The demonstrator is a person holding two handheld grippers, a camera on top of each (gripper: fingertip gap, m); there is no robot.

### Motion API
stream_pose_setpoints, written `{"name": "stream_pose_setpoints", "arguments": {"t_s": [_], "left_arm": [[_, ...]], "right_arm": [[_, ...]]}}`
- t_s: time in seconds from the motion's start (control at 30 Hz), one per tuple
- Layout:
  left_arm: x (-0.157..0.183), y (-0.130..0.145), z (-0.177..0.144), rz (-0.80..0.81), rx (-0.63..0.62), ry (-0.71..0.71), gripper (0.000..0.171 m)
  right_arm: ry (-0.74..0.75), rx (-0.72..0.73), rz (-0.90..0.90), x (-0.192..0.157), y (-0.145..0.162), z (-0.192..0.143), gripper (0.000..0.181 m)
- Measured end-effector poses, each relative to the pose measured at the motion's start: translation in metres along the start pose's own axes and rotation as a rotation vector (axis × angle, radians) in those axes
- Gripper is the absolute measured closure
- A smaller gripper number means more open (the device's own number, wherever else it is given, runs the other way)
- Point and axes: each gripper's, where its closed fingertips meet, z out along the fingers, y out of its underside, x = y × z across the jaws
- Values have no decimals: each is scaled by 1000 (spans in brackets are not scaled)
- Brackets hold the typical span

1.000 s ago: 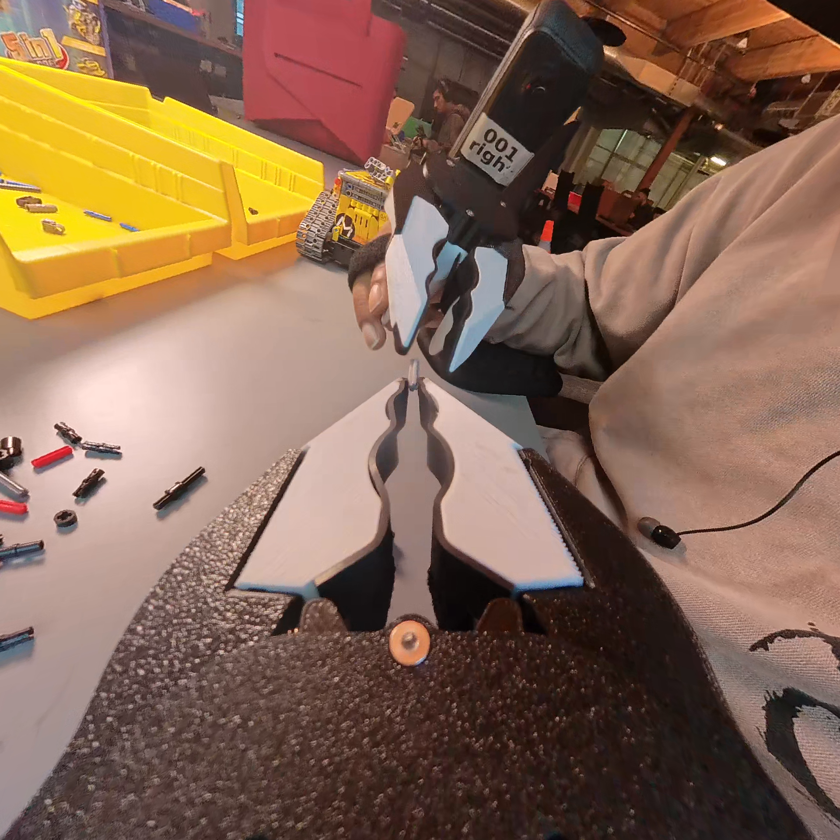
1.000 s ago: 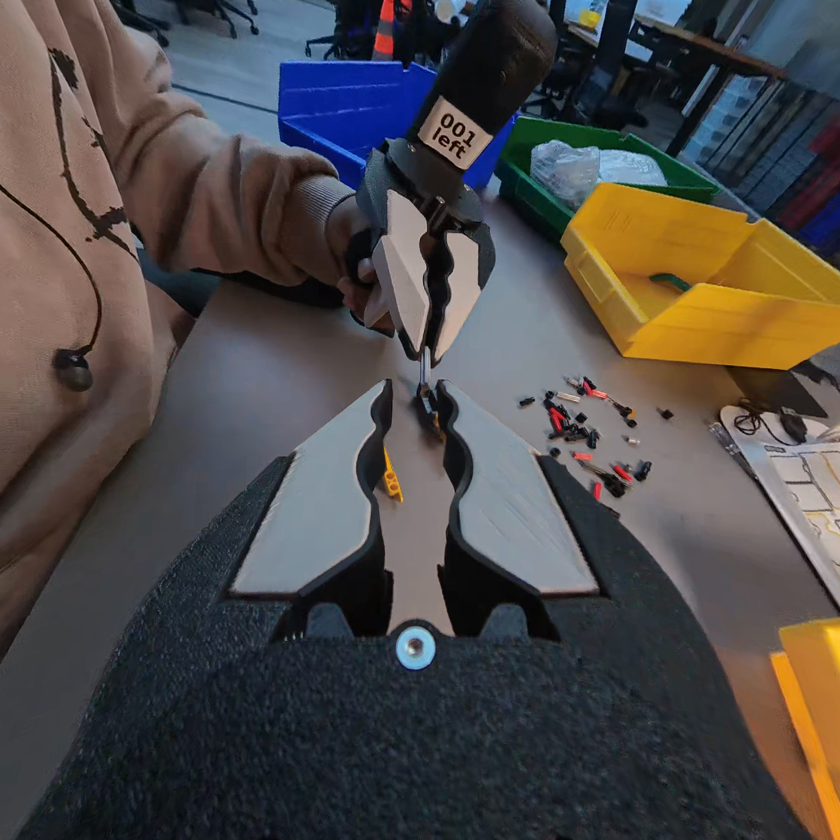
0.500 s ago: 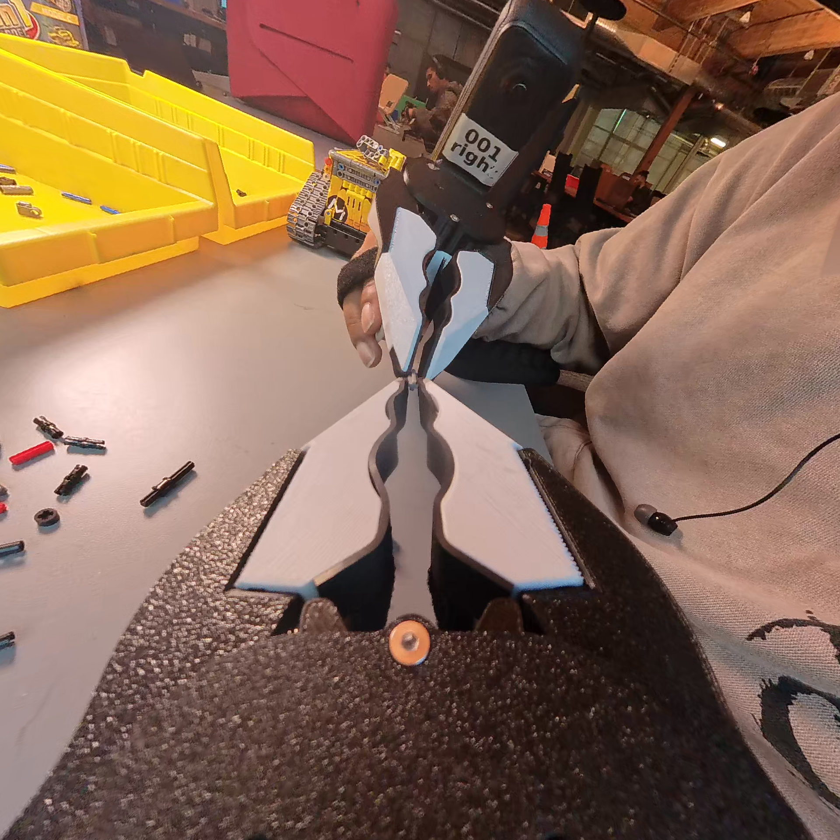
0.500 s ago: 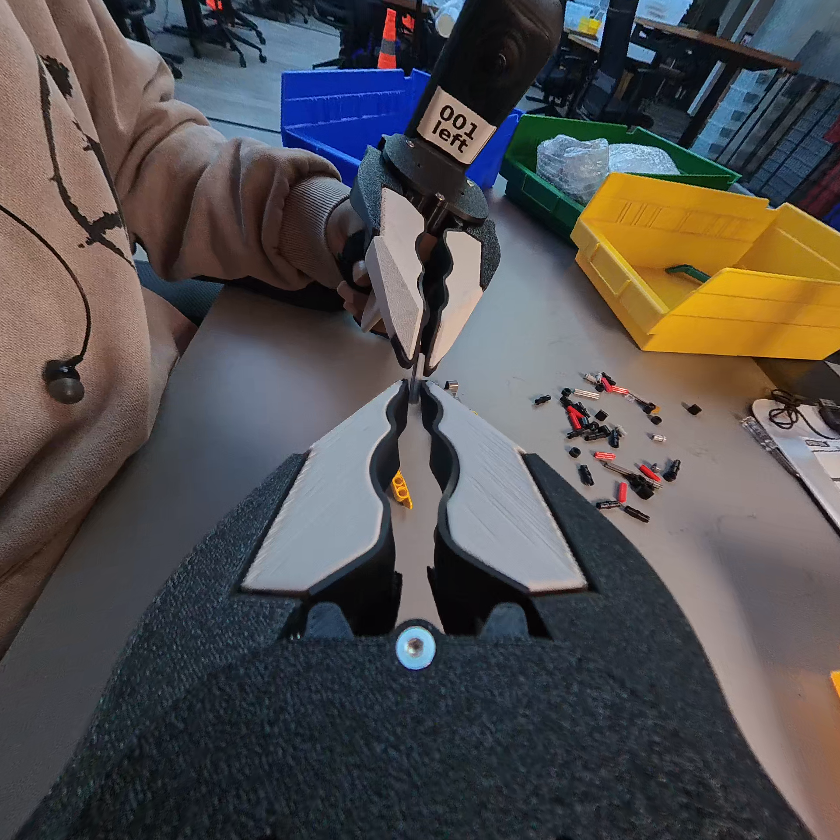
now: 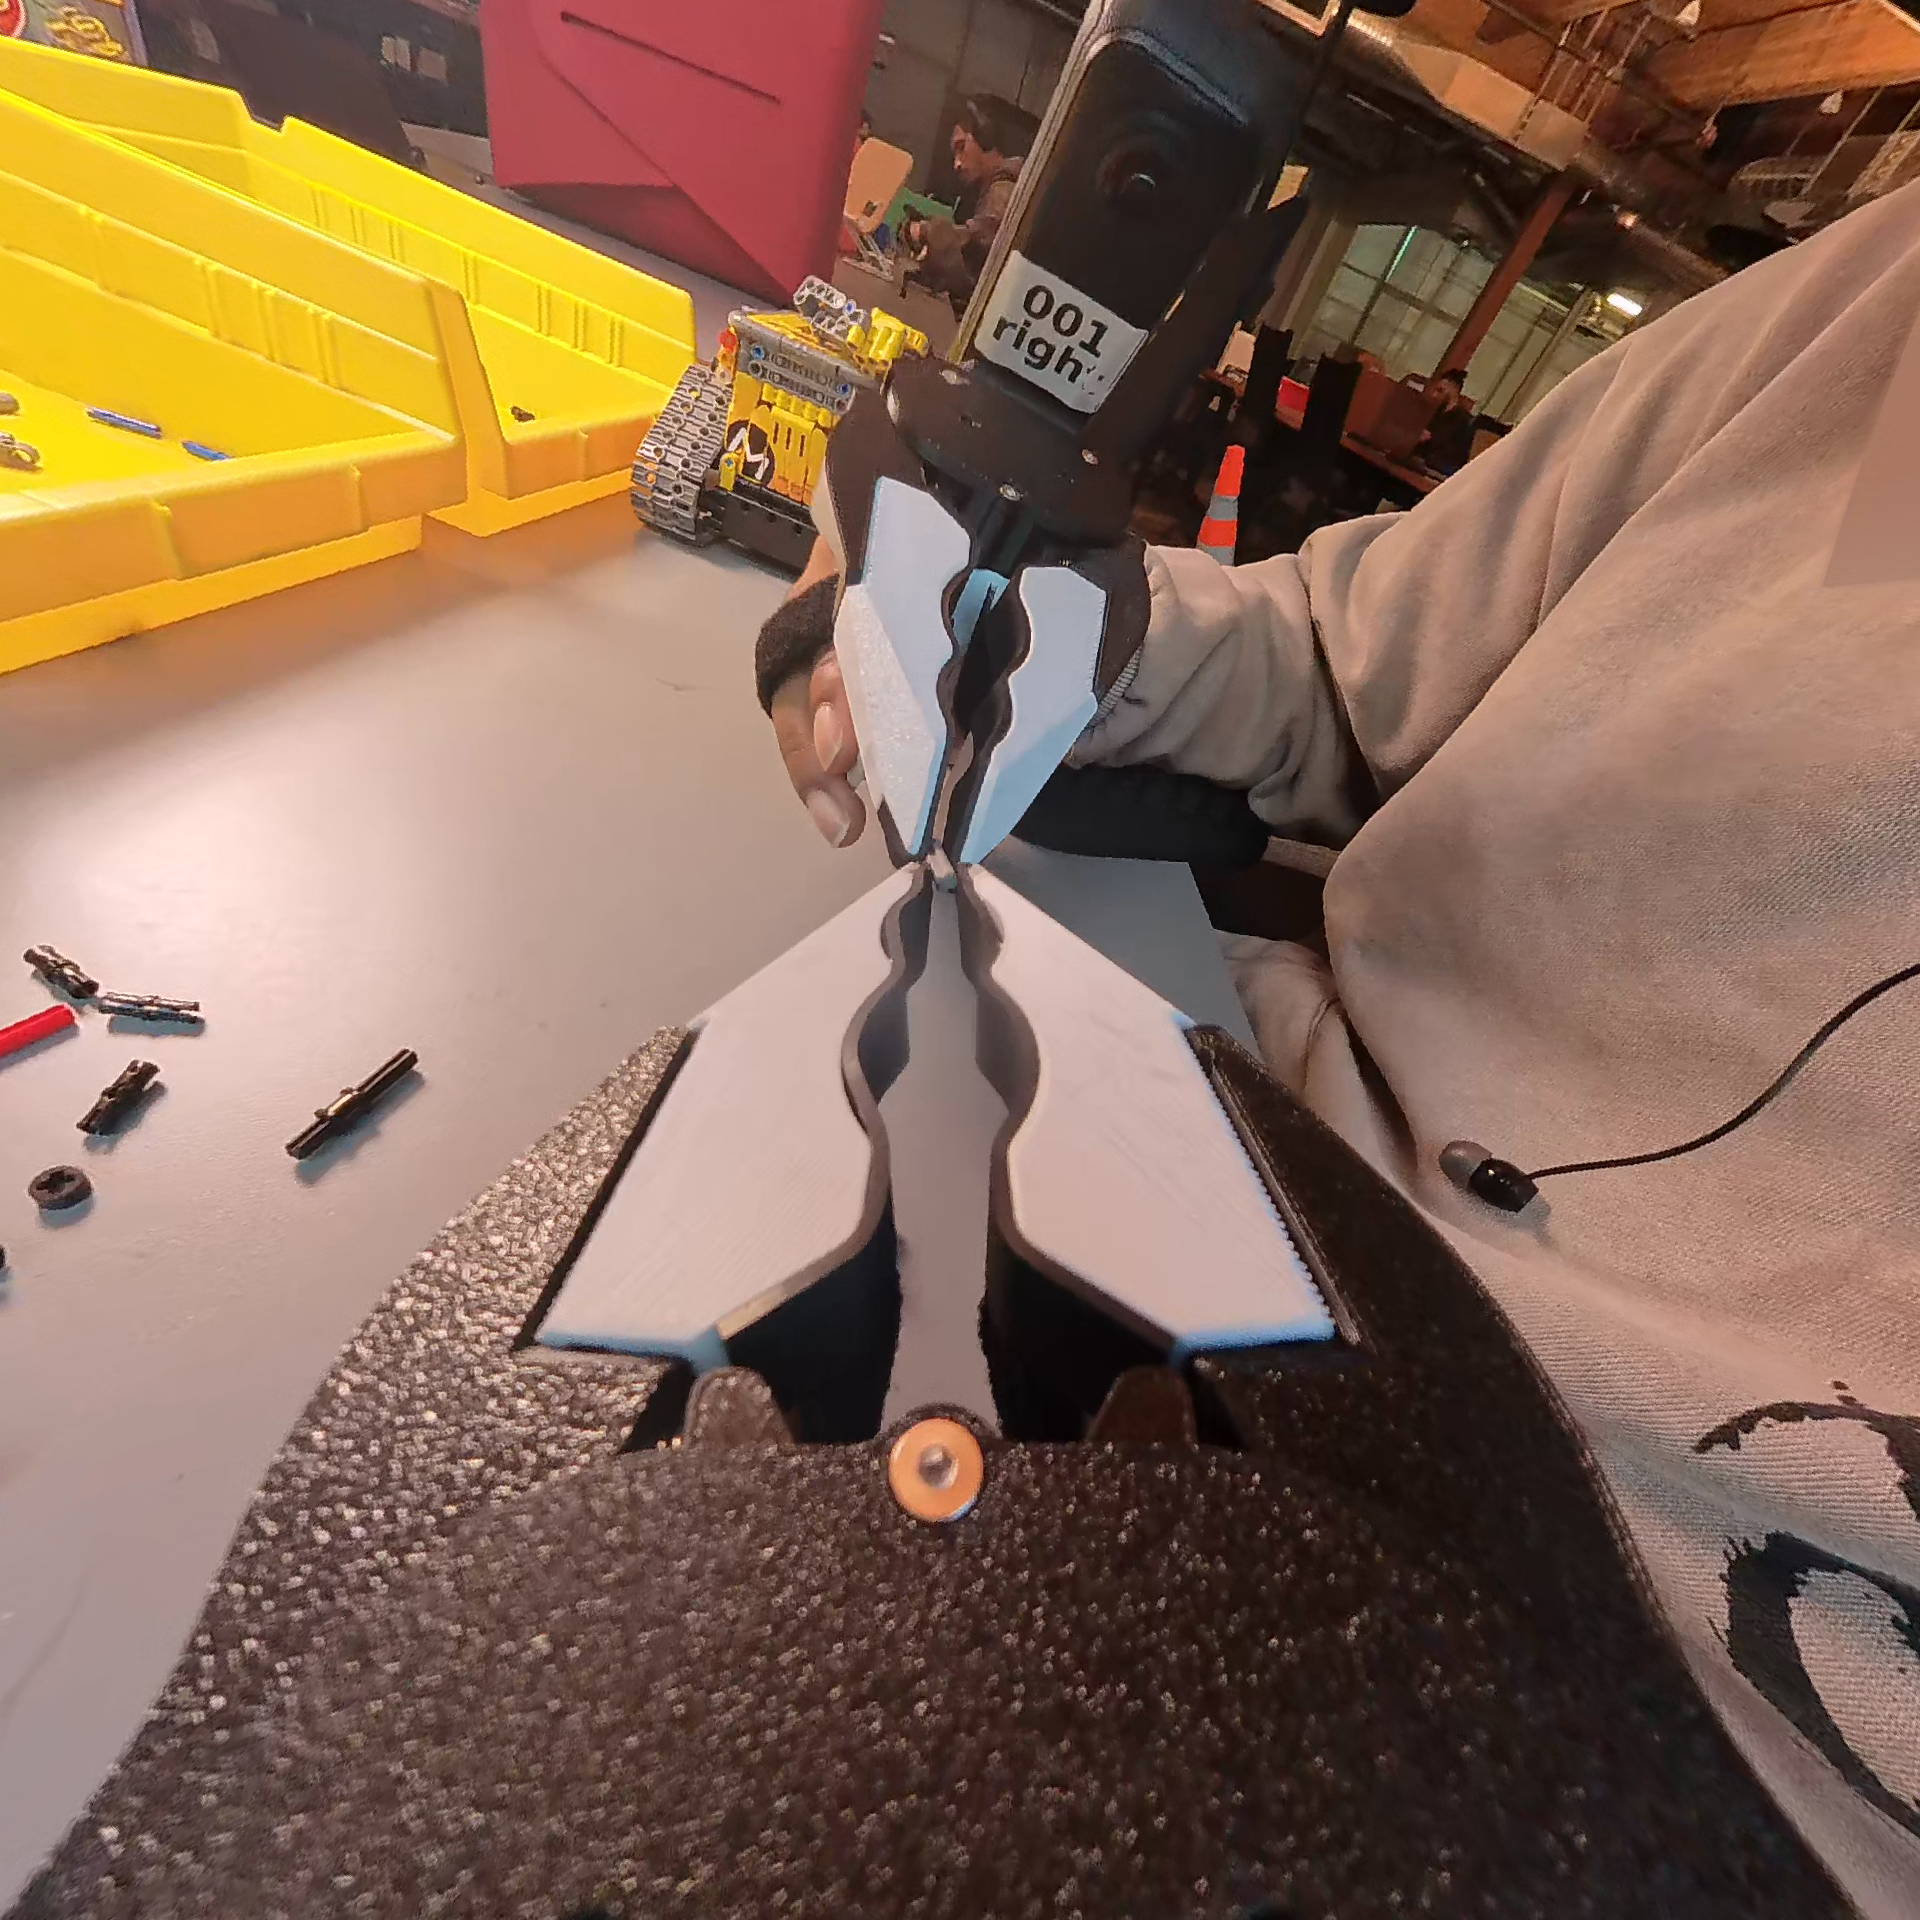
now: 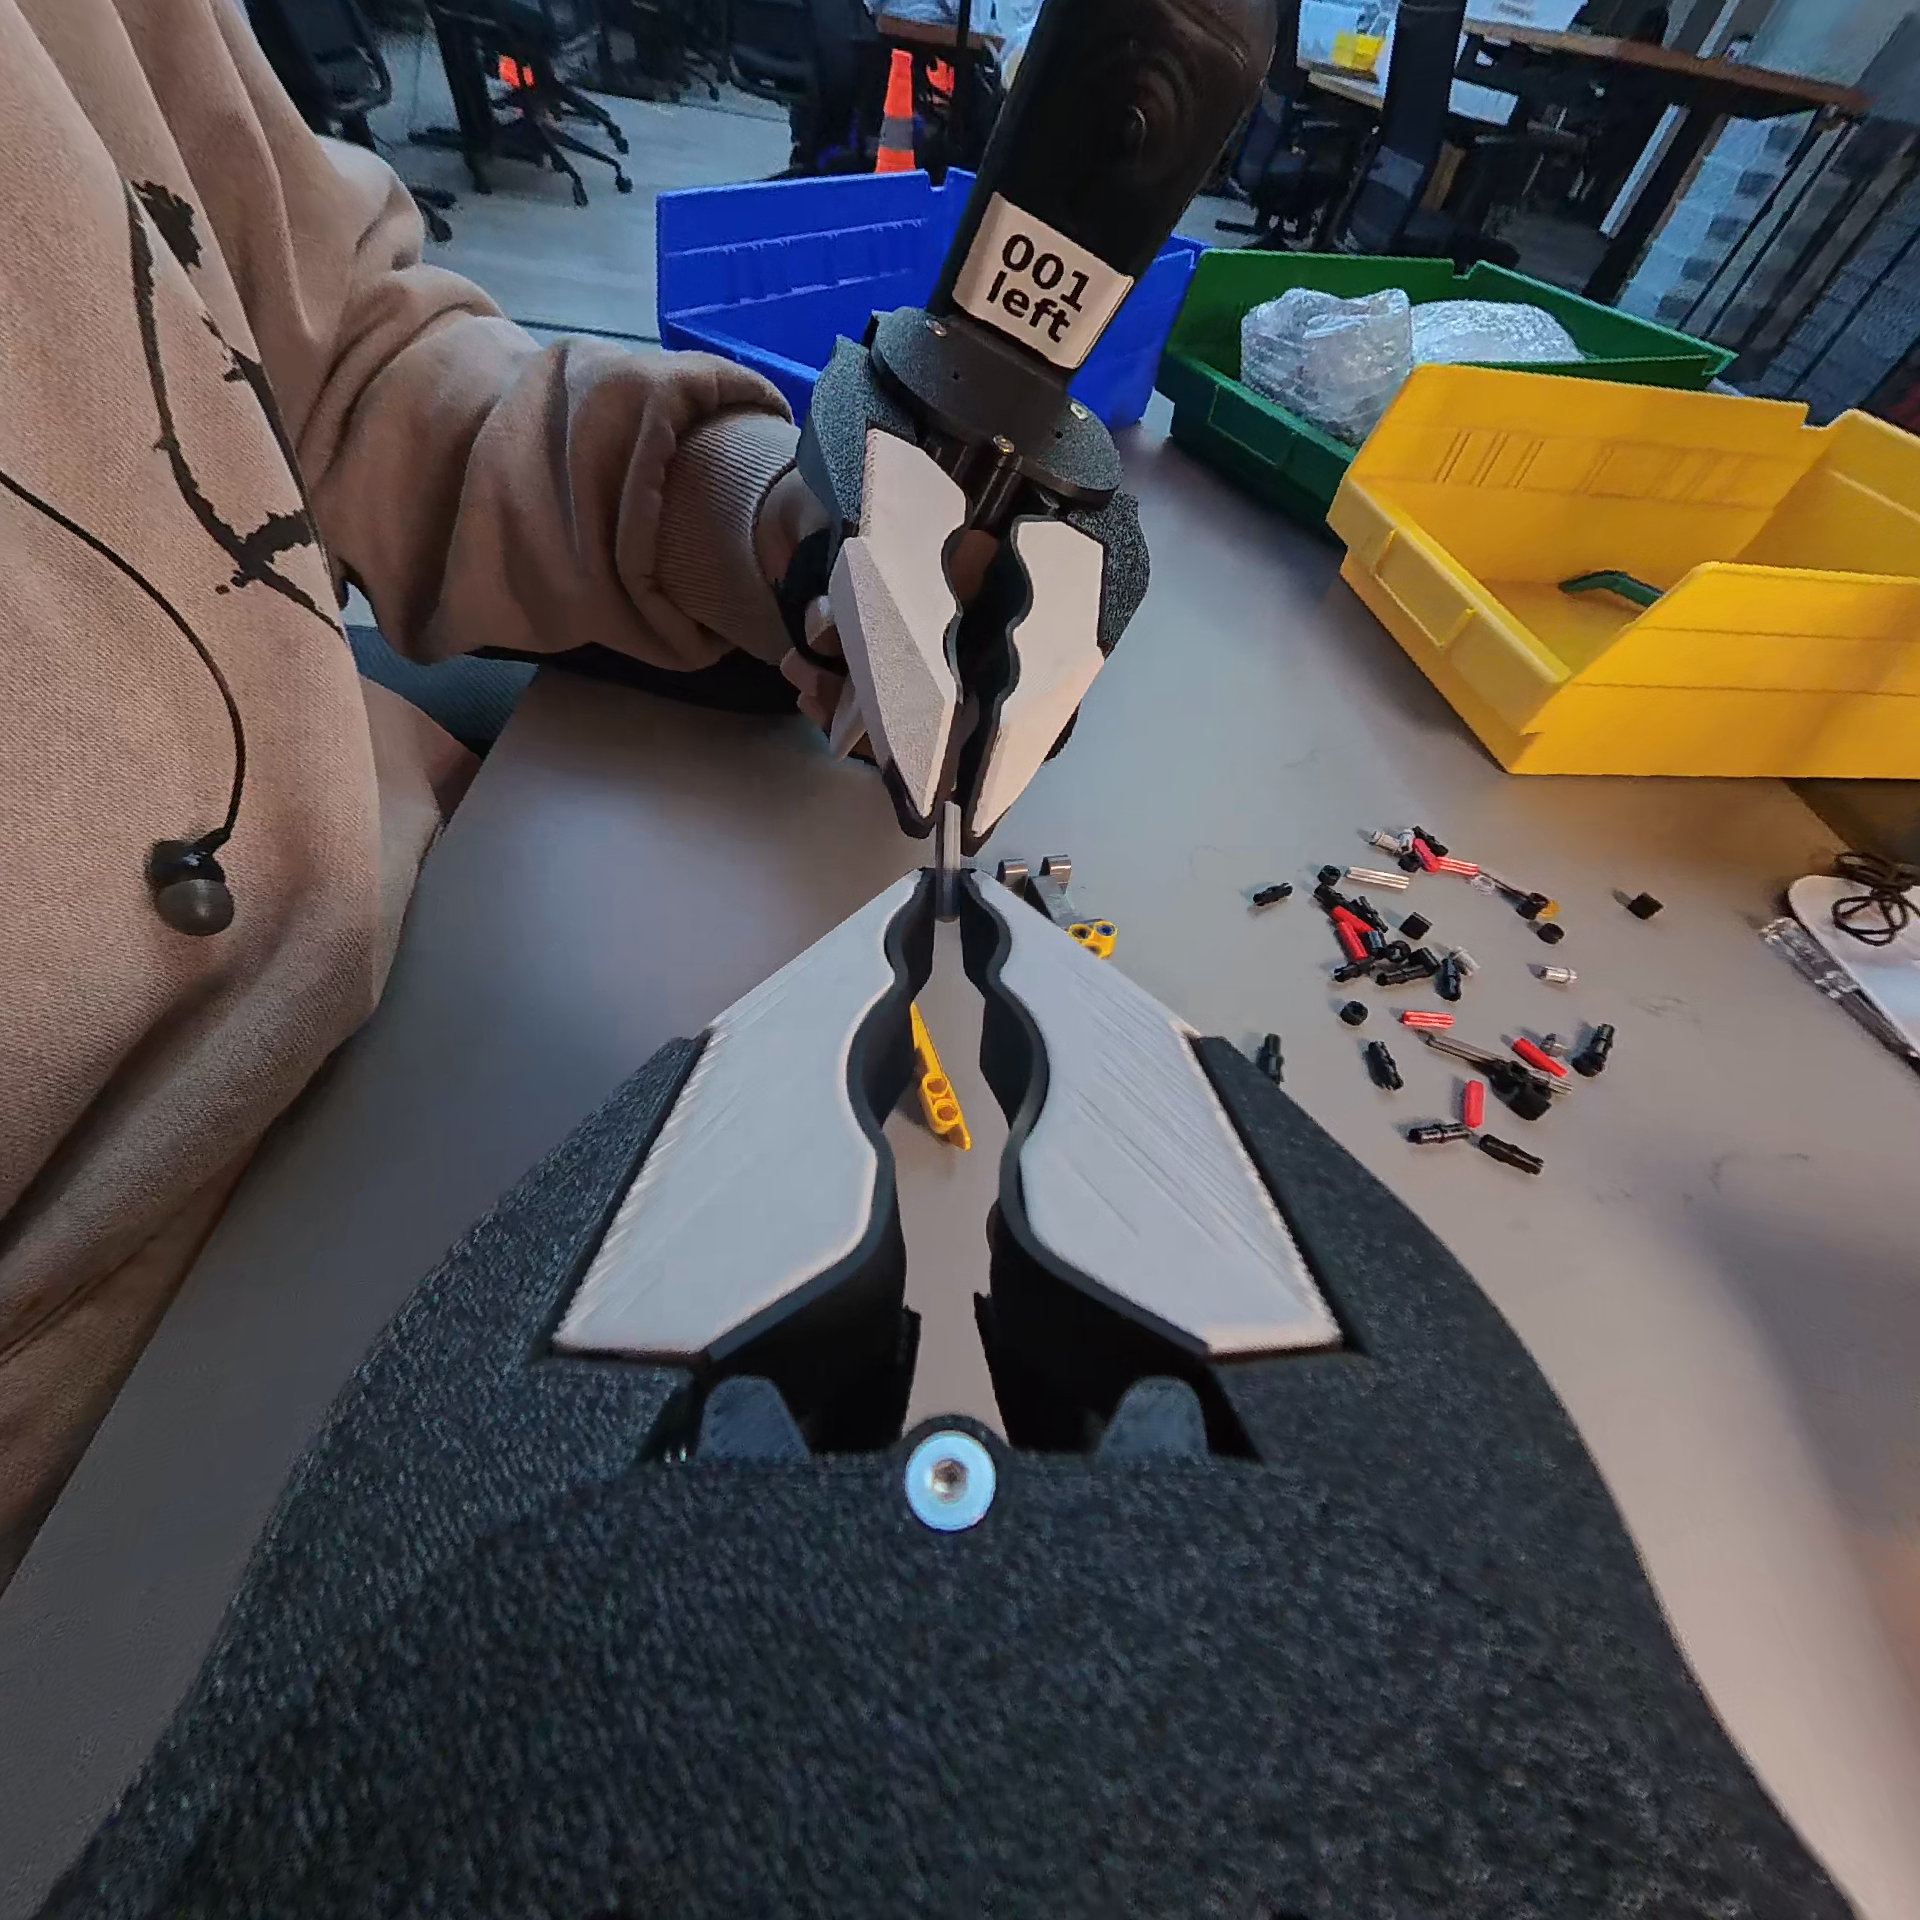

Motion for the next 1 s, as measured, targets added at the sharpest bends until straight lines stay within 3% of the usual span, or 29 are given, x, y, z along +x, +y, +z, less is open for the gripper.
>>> {"name": "stream_pose_setpoints", "arguments": {"t_s": [0.27, 0.43, 0.57, 0.83, 1.0], "left_arm": [[-18, 6, -3, -5, -35, -101, 169], [-63, 8, -24, -6, -66, -373, 167], [-95, 14, -46, -24, -96, -567, 161], [-104, 19, -55, -62, -101, -601, 157], [-100, 26, -56, -102, -147, -548, 149]], "right_arm": [[50, 6, 46, 14, 9, -9, 179], [243, -74, 80, 55, 31, -15, 179], [362, -228, 119, 106, 54, 0, 179], [306, -473, 104, 179, 82, 80, 178], [317, -446, 80, 182, 72, 78, 167]]}}
